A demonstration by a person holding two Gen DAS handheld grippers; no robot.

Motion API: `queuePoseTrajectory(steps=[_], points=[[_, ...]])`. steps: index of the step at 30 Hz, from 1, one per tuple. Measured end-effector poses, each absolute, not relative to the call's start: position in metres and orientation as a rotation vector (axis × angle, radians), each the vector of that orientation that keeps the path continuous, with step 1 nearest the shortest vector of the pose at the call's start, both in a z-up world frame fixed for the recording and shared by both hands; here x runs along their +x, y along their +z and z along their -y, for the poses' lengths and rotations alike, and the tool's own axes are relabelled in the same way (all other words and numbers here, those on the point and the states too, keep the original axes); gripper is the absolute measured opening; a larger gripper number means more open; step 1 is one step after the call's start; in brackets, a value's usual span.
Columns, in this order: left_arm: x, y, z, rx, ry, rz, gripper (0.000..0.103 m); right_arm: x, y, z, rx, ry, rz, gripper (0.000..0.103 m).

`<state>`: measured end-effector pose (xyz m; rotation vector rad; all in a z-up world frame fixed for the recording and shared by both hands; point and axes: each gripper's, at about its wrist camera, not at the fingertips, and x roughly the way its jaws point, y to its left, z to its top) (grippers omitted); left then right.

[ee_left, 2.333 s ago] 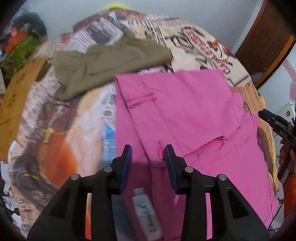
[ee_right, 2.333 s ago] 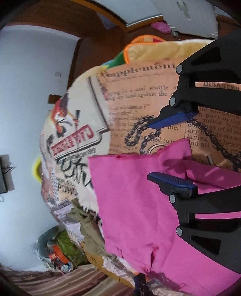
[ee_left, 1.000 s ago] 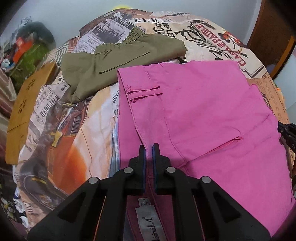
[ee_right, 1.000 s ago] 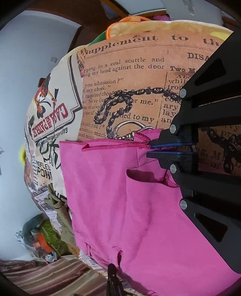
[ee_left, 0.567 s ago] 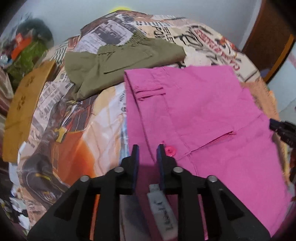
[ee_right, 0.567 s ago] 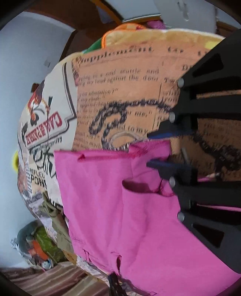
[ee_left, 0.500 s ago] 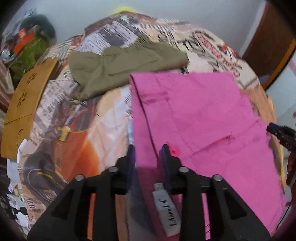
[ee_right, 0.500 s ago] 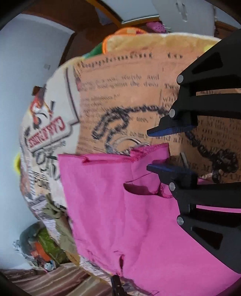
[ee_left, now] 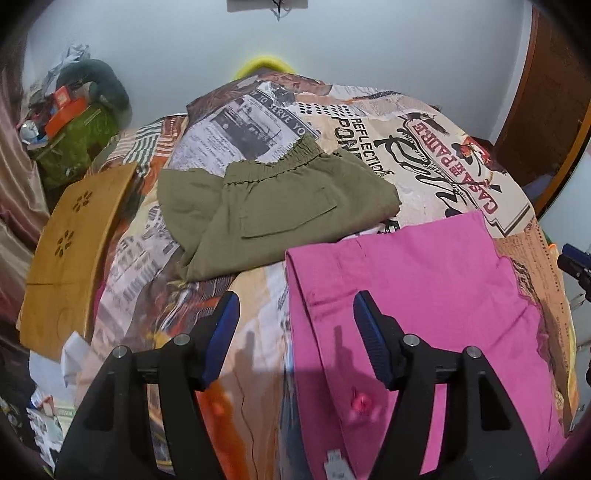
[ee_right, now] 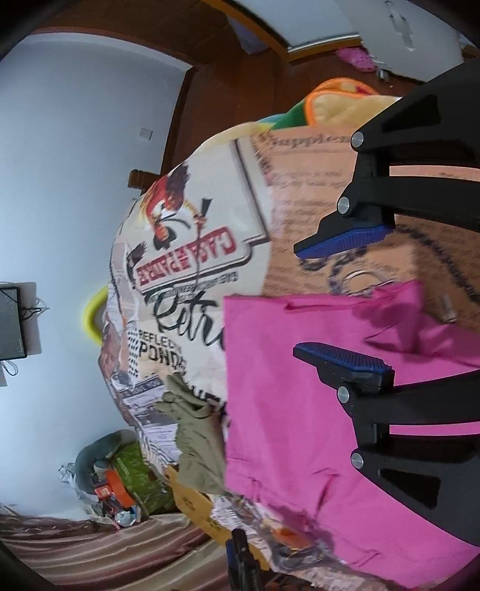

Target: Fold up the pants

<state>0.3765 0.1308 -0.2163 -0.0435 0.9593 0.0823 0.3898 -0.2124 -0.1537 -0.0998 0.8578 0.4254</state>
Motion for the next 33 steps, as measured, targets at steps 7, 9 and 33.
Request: queuePoseTrajectory(steps=[7, 9, 33], points=[[0.414, -0.244, -0.135, -0.091, 0.083, -1.012, 0.064, 0.425, -0.171, 0.191, -0.135, 0.451, -0.881, 0.044], [0.422, -0.254, -0.138, -0.099, 0.084, -1.028, 0.064, 0.437, -0.179, 0.186, -0.124, 0.46, -0.898, 0.044], [0.451, -0.294, -0.139, -0.08, 0.046, -1.056, 0.015, 0.504, -0.236, 0.156, -0.113, 0.531, -0.939, 0.015]])
